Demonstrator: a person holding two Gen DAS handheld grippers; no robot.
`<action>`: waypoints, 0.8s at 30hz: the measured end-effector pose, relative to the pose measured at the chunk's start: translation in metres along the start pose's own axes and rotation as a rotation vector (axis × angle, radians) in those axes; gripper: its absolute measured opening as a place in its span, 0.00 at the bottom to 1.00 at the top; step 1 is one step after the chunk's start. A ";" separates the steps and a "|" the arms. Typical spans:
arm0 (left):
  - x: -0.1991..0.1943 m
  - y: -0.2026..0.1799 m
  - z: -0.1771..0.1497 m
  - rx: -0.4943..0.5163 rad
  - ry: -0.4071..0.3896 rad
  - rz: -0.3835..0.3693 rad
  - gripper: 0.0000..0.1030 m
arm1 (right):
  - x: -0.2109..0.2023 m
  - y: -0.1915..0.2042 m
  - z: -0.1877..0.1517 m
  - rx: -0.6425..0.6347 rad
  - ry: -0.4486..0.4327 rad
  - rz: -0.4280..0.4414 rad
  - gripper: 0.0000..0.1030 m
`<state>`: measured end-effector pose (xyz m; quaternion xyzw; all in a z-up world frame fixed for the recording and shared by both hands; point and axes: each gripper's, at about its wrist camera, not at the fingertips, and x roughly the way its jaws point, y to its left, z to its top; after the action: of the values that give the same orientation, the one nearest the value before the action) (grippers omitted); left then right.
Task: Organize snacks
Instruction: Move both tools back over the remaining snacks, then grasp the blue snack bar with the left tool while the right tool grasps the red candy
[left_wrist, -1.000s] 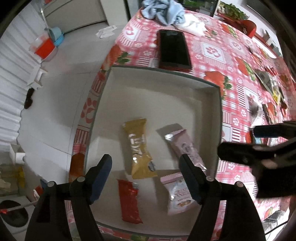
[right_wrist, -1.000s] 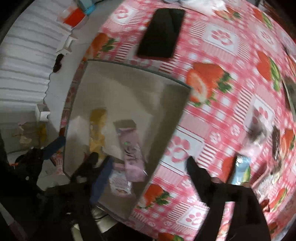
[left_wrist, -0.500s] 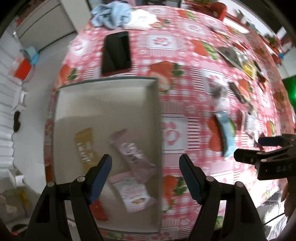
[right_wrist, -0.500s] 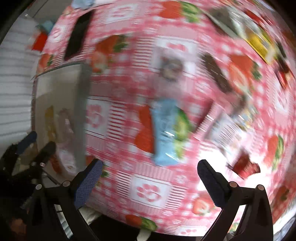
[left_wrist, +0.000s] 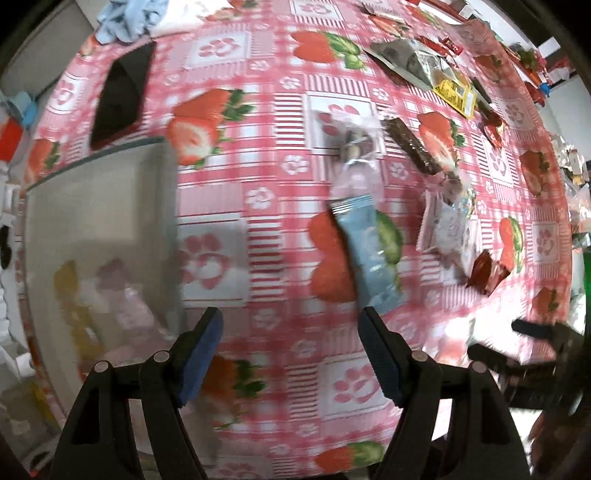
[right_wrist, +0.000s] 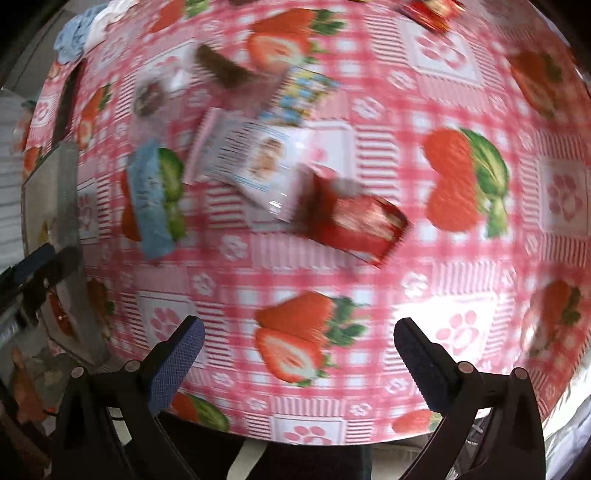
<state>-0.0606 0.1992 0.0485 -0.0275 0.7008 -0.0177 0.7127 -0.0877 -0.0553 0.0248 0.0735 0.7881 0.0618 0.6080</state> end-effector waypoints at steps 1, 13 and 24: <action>0.005 -0.005 0.004 -0.010 0.006 0.000 0.76 | 0.000 -0.005 -0.002 0.003 0.000 -0.001 1.00; 0.050 -0.035 0.031 -0.101 0.076 0.016 0.76 | -0.009 -0.082 -0.041 -0.052 -0.018 -0.046 1.00; 0.064 -0.076 0.040 -0.044 0.083 0.082 0.57 | -0.027 -0.078 -0.030 -0.256 -0.061 -0.127 1.00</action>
<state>-0.0182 0.1195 -0.0097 -0.0138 0.7305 0.0259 0.6823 -0.1125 -0.1373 0.0438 -0.0529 0.7581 0.1210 0.6386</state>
